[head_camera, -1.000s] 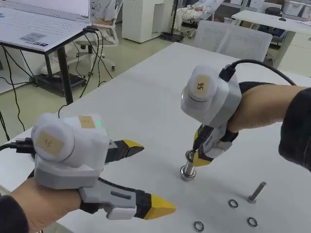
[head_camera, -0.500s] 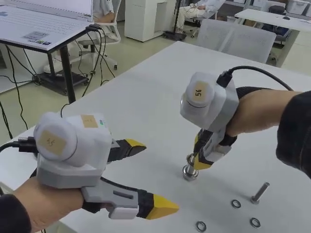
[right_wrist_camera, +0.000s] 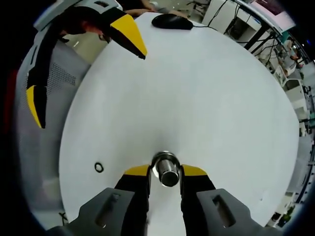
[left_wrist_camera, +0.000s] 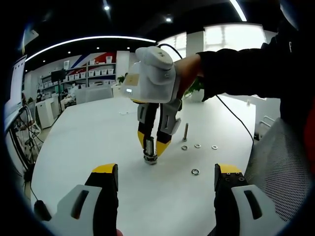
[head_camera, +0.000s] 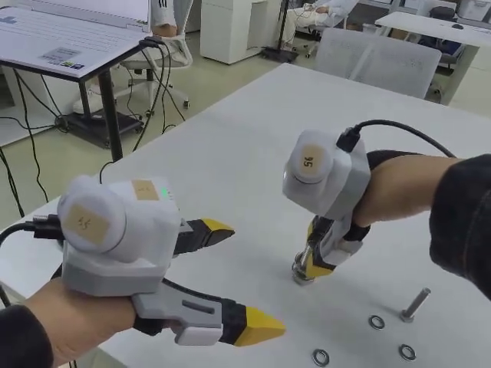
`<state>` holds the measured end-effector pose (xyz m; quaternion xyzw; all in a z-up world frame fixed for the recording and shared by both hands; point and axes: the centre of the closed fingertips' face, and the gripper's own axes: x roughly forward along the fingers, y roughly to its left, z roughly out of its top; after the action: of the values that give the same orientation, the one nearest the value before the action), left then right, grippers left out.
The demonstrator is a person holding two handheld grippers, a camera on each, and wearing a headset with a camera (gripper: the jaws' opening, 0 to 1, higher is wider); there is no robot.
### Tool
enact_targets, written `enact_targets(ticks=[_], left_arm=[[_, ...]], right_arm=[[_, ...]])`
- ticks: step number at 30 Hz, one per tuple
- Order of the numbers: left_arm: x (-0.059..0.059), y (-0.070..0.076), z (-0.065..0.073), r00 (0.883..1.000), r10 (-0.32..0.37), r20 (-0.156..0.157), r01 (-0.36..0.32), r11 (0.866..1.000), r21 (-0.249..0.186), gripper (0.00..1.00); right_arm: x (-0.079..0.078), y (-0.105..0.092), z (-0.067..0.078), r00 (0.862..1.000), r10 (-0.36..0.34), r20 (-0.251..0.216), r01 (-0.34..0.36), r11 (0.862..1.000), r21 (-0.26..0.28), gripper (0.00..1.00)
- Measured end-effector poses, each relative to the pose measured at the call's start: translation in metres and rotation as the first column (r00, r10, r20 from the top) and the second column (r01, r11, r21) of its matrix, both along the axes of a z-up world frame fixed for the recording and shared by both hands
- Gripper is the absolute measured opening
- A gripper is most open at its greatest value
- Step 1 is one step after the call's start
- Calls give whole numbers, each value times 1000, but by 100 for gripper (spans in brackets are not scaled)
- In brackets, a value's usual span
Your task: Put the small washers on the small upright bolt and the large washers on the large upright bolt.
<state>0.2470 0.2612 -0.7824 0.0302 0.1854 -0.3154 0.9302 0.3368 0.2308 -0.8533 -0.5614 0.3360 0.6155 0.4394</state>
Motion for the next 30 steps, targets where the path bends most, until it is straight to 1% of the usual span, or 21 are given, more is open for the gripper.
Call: enact_targets(ticks=[4,15,24,27,30], left_arm=[[-1,0,0,1000,-2,-1,2,1000,2,80],[-2,0,-1,1000,-4,-4,4,1000,2,80],[-3,-1,-1,1000,-7,-7,7,1000,-1,80],[-3,-1,-2,1000,-8,-7,8,1000,0,80],[-3,-1,-1,1000,-6,-6,6,1000,-3,80]], right_arm=[[0,0,-4,1000,-4,-5,4,1000,-3,24],[-1,0,-8,1000,-1,-7,1,1000,-4,25],[-2,1,-8,1000,-4,-10,4,1000,0,25],[-3,-2,-10,1000,4,-4,-4,1000,-11,25],[-2,-1,-10,1000,5,-3,-5,1000,-9,25]])
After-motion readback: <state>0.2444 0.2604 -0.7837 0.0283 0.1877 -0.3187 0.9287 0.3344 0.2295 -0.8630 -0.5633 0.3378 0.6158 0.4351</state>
